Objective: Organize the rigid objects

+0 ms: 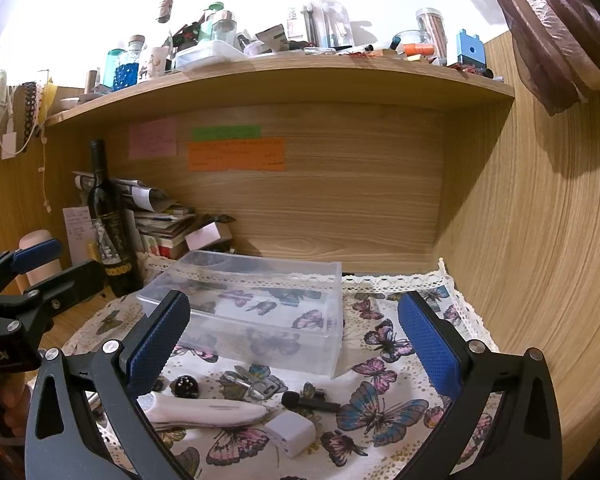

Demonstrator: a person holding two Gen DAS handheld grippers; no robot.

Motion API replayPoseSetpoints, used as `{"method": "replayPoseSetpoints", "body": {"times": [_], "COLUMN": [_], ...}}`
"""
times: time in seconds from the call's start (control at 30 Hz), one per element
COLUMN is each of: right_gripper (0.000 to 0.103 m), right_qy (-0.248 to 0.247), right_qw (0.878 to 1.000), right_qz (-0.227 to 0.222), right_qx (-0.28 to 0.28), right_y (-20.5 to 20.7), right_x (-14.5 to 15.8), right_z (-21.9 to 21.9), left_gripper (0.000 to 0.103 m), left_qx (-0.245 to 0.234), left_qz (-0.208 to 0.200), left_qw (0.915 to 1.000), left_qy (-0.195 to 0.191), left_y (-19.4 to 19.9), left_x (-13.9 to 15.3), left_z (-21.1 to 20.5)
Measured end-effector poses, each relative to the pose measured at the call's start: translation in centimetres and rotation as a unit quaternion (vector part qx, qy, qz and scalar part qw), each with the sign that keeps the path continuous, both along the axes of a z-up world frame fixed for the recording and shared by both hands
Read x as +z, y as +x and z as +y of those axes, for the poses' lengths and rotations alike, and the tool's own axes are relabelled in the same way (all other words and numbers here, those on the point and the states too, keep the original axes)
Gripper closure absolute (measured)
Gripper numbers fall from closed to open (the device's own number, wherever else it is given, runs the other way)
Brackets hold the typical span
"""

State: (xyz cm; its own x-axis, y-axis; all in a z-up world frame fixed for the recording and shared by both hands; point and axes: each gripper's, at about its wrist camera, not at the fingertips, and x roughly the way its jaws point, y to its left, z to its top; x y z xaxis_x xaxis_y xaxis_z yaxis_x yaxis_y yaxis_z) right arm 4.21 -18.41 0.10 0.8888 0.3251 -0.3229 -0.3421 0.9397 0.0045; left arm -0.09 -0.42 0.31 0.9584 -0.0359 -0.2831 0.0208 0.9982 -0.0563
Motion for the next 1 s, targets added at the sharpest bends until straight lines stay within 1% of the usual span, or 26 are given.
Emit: {"method": "replayPoseSetpoints", "body": {"times": [1.0], "right_gripper": [0.0], "right_qy": [0.004], "right_qw": [1.0], "right_qz": [-0.003], "right_qx": [0.003], "right_y": [-0.33], "right_x": [0.3], "right_z": [0.09], "left_gripper": [0.0], "left_qx": [0.0], "left_qz": [-0.001], "left_qw": [1.0], "left_qy": [-0.003], "left_y": [-0.03], "left_x": [0.1], "left_z": [-0.06]}}
